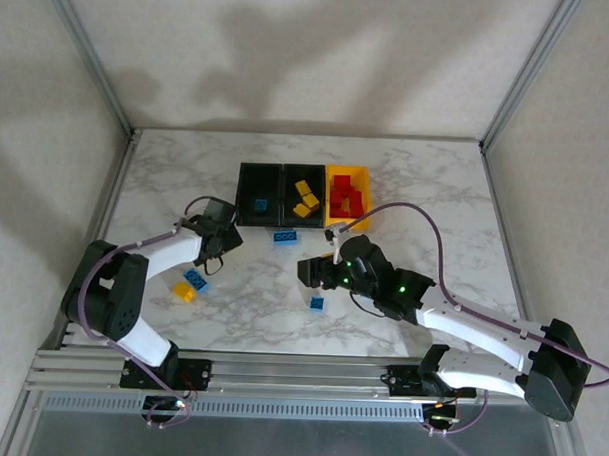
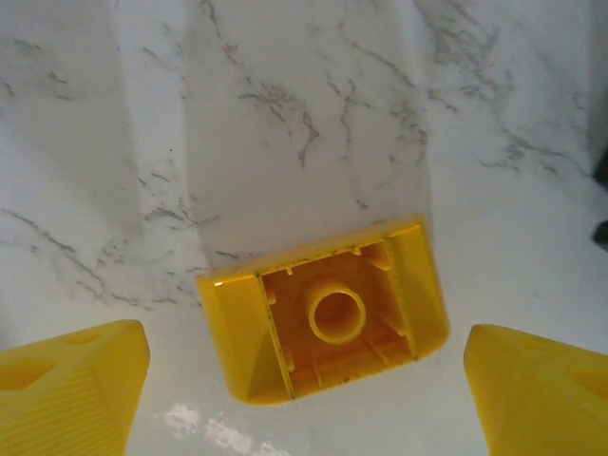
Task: Sort the legos into containers by color
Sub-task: Pick up the lego from the middle-left of the table, then place the lego in the container.
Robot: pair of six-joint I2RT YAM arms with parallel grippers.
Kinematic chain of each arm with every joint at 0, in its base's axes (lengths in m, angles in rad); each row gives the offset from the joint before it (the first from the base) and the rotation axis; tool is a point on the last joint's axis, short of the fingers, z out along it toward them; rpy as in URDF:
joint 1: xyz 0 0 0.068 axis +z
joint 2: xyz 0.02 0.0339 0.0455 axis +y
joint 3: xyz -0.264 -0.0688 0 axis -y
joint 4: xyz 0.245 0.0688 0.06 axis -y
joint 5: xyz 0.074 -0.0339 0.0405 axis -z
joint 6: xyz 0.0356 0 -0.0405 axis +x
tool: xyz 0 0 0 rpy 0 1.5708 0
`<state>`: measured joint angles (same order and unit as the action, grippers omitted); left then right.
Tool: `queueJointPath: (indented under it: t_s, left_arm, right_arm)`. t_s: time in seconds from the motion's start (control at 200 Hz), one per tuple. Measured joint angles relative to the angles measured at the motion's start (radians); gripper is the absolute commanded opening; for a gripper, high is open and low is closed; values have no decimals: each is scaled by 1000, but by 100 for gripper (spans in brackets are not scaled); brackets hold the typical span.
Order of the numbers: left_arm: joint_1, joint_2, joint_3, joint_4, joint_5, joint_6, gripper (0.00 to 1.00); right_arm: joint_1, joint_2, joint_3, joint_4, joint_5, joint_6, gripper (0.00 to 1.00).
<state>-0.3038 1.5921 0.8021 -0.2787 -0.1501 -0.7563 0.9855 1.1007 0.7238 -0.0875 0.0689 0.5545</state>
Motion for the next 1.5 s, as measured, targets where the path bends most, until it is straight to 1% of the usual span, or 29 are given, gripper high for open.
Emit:
queueJointPath:
  t_s: [0.105, 0.26, 0.37, 0.496, 0.606, 0.726, 0.756, 0.991, 1.242, 1.362, 1.497]
  left_arm:
    - [1, 36, 10, 5, -4, 5, 84]
    - [5, 50, 24, -7, -5, 10, 84]
    - [6, 60, 34, -18, -9, 15, 80]
    - [10, 74, 46, -32, -16, 24, 78]
    - [14, 86, 58, -49, -22, 31, 72]
    - [14, 86, 61, -56, -23, 37, 59]
    - [14, 85, 62, -56, -23, 42, 57]
    - [17, 66, 48, -47, -12, 44, 54]
    - [26, -25, 27, -39, 35, 51, 54]
    - [10, -93, 35, -56, 46, 53, 55]
    - [-34, -130, 63, -79, 50, 53, 55]
  right_arm:
    - [0, 0, 0, -3, 7, 3, 70]
    - [0, 0, 0, -3, 10, 3, 70]
    - [0, 0, 0, -3, 10, 3, 70]
    - [0, 0, 0, -3, 10, 3, 70]
    - [0, 0, 0, -3, 10, 3, 69]
    - [0, 0, 0, -3, 10, 3, 69]
    - [0, 0, 0, -3, 10, 3, 69]
    - [0, 0, 0, -2, 10, 3, 69]
    - [0, -5, -2, -2, 14, 4, 69]
    - [0, -26, -13, -3, 17, 8, 69]
    - [0, -55, -25, -2, 17, 11, 69]
